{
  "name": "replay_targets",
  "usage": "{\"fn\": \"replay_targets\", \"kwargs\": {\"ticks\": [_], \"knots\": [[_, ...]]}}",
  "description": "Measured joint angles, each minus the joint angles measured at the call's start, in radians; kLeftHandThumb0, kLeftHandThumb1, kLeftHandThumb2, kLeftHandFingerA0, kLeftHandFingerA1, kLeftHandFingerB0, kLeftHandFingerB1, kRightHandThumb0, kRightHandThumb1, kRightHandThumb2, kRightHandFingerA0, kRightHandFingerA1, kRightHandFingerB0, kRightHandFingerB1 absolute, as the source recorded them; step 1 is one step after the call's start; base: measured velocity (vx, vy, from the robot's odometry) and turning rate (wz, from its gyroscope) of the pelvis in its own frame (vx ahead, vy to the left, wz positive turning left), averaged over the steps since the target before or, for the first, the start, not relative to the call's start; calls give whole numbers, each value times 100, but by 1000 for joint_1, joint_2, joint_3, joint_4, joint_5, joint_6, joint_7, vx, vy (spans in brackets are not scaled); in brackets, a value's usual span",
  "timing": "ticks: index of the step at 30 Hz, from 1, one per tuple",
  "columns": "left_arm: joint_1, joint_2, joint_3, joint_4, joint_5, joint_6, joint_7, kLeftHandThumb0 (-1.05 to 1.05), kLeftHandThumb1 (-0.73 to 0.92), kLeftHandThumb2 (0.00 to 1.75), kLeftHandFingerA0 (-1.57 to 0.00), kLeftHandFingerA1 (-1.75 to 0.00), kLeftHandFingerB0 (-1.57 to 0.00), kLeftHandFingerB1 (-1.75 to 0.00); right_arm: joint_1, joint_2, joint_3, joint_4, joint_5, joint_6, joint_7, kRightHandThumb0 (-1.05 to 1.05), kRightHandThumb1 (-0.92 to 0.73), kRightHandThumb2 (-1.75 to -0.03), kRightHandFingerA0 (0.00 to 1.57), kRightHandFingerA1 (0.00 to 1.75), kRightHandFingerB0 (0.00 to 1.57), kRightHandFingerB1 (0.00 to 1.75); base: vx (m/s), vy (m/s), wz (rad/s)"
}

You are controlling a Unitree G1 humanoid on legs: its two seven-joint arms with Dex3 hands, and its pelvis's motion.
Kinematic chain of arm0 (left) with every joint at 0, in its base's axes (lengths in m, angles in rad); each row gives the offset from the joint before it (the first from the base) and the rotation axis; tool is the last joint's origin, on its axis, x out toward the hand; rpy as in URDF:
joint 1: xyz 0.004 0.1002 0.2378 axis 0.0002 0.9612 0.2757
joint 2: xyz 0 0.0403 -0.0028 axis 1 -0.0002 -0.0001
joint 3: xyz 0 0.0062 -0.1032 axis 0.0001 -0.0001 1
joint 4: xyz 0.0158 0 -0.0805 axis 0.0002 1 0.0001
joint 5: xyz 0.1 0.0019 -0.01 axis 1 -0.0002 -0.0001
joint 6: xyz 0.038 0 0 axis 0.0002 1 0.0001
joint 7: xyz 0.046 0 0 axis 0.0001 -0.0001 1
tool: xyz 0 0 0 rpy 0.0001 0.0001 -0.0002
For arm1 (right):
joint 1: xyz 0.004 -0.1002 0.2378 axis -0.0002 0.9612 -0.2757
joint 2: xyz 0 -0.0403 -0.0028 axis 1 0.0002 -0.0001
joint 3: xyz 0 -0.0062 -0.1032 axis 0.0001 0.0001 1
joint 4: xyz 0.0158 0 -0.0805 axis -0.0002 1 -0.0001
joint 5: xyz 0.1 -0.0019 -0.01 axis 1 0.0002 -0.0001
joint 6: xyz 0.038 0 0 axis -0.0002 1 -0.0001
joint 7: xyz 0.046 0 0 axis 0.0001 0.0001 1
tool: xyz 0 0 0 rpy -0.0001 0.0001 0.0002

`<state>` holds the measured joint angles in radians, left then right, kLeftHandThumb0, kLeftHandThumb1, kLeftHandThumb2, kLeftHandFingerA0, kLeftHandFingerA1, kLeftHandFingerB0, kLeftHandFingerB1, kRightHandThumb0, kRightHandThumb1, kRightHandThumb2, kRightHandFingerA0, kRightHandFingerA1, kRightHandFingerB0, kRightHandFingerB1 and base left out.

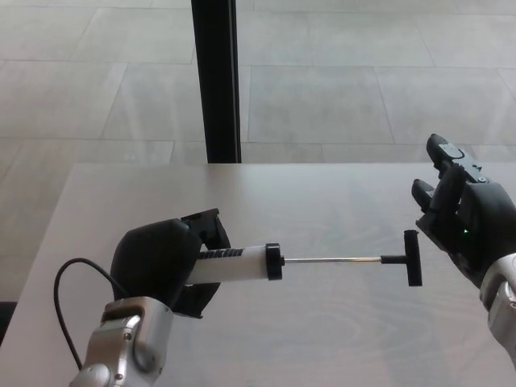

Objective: The robot uses its left hand to lift the air pump kept on the middle of the desk and use the right hand to compress the handle

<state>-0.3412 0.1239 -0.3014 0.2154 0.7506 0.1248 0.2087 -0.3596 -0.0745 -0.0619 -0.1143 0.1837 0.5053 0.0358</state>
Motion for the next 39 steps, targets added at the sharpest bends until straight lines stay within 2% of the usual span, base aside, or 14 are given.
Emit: {"fn": "replay_targets", "kwargs": {"ticks": [2, 6, 7, 8, 9, 10, 13, 24, 25, 30, 31, 32, 33, 39], "knots": [[-2, 3, 0, 0, 0, -1, 4, -19, 42, 130, -93, -175, -81, -159, 3, 3, 3, 10, -2, -2, 0, -102, -92, -131, 0, 13, 0, 2, 0, 0, 0], [-5, 5, 1, 0, -2, -2, 10, -21, 46, 125, -92, -175, -78, -161, 18, 11, 2, 33, -4, -5, -1, -101, -92, -131, 0, 14, 0, 3, 0, 0, 0], [-6, 5, 2, 0, -4, -2, 11, -27, 47, 117, -120, -140, -103, -129, 20, 12, 2, 38, -4, -7, -1, -104, -92, -131, 0, 11, 0, 0, 0, 0, 0], [-7, 6, 2, 1, -4, -2, 12, -21, 48, 121, -91, -175, -77, -162, 20, 14, 0, 43, -5, -9, -2, -104, -92, -131, 0, 12, 0, 1, 0, 0, 0], [-10, 5, 2, 3, -6, -2, 15, -20, 48, 119, -91, -175, -75, -163, 22, 18, -3, 52, -5, -12, -4, -105, -92, -131, 0, 11, 0, 0, 0, 0, 0], [-11, 5, 2, 4, -6, -2, 17, -20, 47, 122, -92, -175, -80, -157, 23, 20, -6, 58, -5, -13, -5, -105, -92, -131, 0, 11, 0, 0, 0, 0, 0], [-15, 1, 4, 4, -11, -2, 19, -19, 42, 129, -93, -175, -79, -161, 26, 32, -15, 77, -4, -19, -7, -105, -90, -130, 0, 10, 0, 0, 0, 0, 0], [-37, -39, 2, -2, -25, 2, 21, -22, 40, 132, -97, -175, -84, -157, 11, 47, -11, 118, -14, -49, -9, -100, -92, -132, 0, 11, 0, 2, 0, 0, 0], [-37, -42, 1, -2, -25, 2, 22, -28, 45, 118, -122, -141, -102, -127, 4, 47, -10, 119, -15, -49, -9, -98, -92, -132, 0, 12, 0, 3, 0, 0, 0], [-36, -53, -7, -1, -24, 2, 35, -27, 43, 120, -126, -143, -102, -125, -20, 47, -8, 142, -22, -61, -10, -95, -92, -131, 0, 15, 0, 5, 0, 0, 0], [-36, -53, -8, -1, -24, 3, 38, -20, 38, 130, -99, -175, -87, -148, -24, 47, -8, 145, -23, -63, -10, -97, -92, -131, 0, 14, 0, 4, 0, 0, 0], [-36, -54, -11, 0, -24, 2, 40, -19, 40, 129, -100, -175, -86, -151, -28, 47, -6, 146, -24, -64, -10, -96, -92, -131, 0, 14, 0, 4, 0, 0, 0], [-36, -56, -14, 0, -24, 2, 41, -29, 44, 117, -128, -144, -102, -125, -31, 47, -1, 146, -25, -64, -9, -96, -92, -132, 0, 16, 0, 5, 0, 0, 0], [-37, -54, -33, 5, -23, 2, 50, -29, 45, 118, -130, -146, -101, -124, -42, 35, 33, 143, -40, -63, -2, -99, -92, -132, 0, 12, 0, 3, 0, 0, 0]]}}
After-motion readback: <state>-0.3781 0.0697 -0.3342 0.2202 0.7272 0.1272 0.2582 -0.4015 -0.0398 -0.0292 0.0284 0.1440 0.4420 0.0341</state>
